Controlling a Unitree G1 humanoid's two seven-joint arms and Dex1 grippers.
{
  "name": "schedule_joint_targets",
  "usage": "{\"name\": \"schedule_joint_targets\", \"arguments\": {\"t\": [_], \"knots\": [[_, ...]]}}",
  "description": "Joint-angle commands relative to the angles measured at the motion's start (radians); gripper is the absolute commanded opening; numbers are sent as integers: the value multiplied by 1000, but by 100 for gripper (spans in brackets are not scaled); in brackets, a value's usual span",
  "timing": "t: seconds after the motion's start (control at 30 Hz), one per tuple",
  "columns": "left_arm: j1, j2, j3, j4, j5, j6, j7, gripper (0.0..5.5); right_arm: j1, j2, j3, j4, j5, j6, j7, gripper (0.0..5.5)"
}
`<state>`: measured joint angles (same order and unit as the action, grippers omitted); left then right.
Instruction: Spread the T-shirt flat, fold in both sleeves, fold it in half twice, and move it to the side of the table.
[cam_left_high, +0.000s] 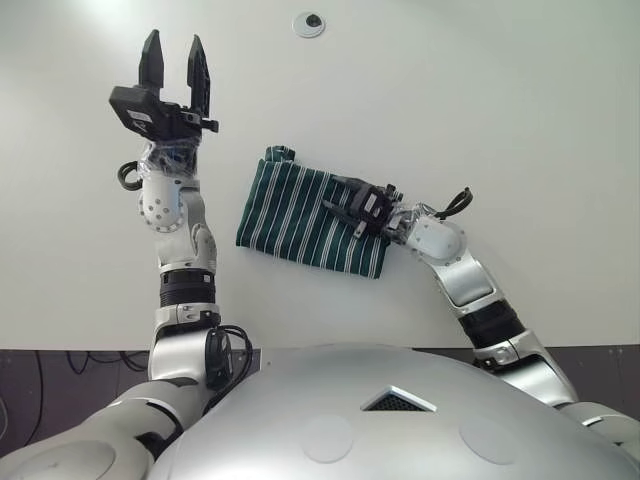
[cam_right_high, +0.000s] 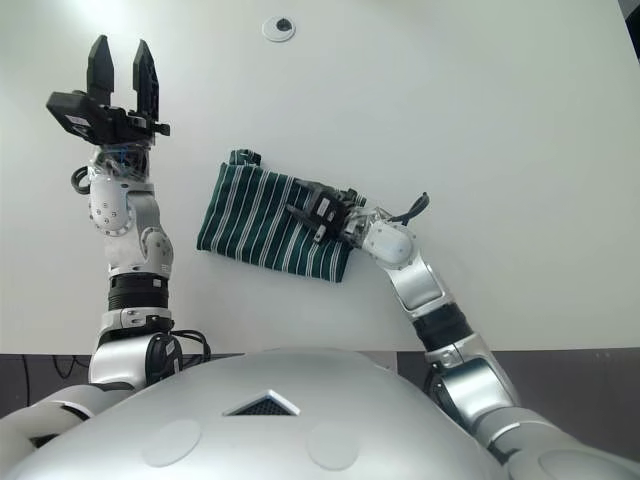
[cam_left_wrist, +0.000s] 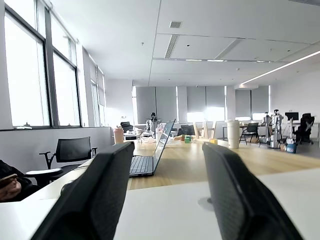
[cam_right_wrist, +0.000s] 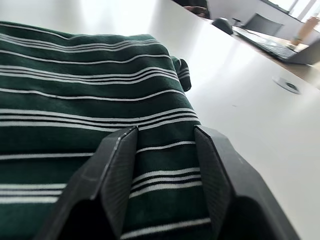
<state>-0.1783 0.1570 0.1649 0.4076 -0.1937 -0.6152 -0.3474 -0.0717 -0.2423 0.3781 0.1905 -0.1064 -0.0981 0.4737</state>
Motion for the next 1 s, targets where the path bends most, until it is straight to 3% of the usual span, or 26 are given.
{"name": "schedule_joint_targets", "arguments": {"t": [0.03, 0.13, 0.37, 0.53, 0.73, 1.0], "knots": [[-16, -9, -13, 134, 33, -90, -10, 248, -88, -64, -283, 329, 114, 83, -153, 202], [-25, -11, -12, 165, 28, -127, -12, 248, -130, -89, -405, 402, 176, 58, -199, 202], [-39, -6, -11, 208, 23, -157, -9, 248, -205, -74, -529, 466, 233, 13, -266, 202], [-46, -8, -12, 222, 21, -163, -12, 248, -192, -50, -547, 385, 252, 11, -272, 202], [-25, -26, 25, 142, 19, -239, 56, 248, -134, -28, -494, 8, 213, -116, -262, 202], [-18, -77, -11, 131, -5, -223, 56, 248, -194, 97, -503, 191, 383, -299, -99, 202]]}}
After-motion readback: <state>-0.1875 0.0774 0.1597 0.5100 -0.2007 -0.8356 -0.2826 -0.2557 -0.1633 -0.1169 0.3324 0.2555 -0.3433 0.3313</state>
